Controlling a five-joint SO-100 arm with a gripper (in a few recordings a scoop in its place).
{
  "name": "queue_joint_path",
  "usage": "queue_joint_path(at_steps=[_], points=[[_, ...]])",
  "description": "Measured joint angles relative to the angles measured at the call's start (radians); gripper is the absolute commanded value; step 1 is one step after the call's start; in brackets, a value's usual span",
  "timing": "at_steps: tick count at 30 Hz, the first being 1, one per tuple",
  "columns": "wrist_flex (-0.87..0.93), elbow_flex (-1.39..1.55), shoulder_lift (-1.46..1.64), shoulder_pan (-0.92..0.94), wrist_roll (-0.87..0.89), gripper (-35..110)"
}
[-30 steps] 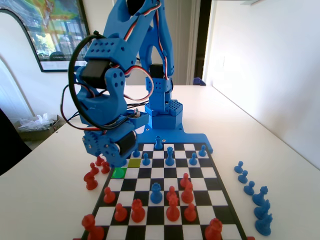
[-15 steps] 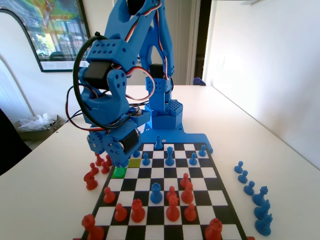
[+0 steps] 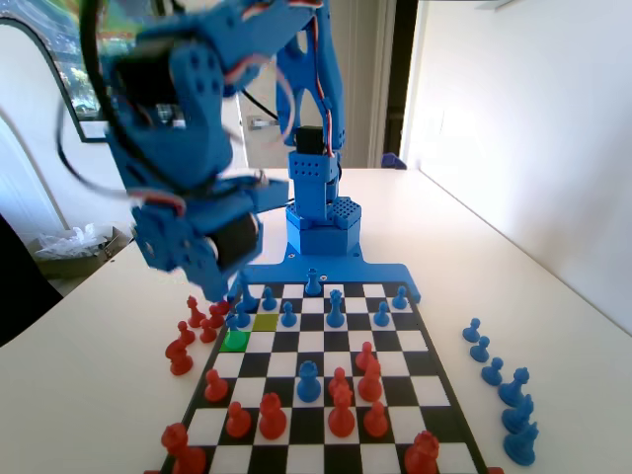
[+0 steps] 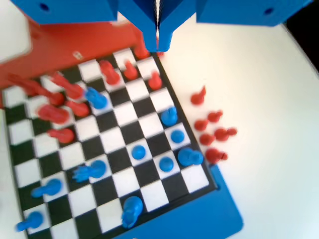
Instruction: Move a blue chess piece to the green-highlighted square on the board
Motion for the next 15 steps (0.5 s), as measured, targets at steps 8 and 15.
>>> queue_joint_path(at_steps=[8,15], points=[[0.132,0.000,0.344,-0.095,-0.044,1],[0.190,0.141,0.704,-0.192,-0.100,1]])
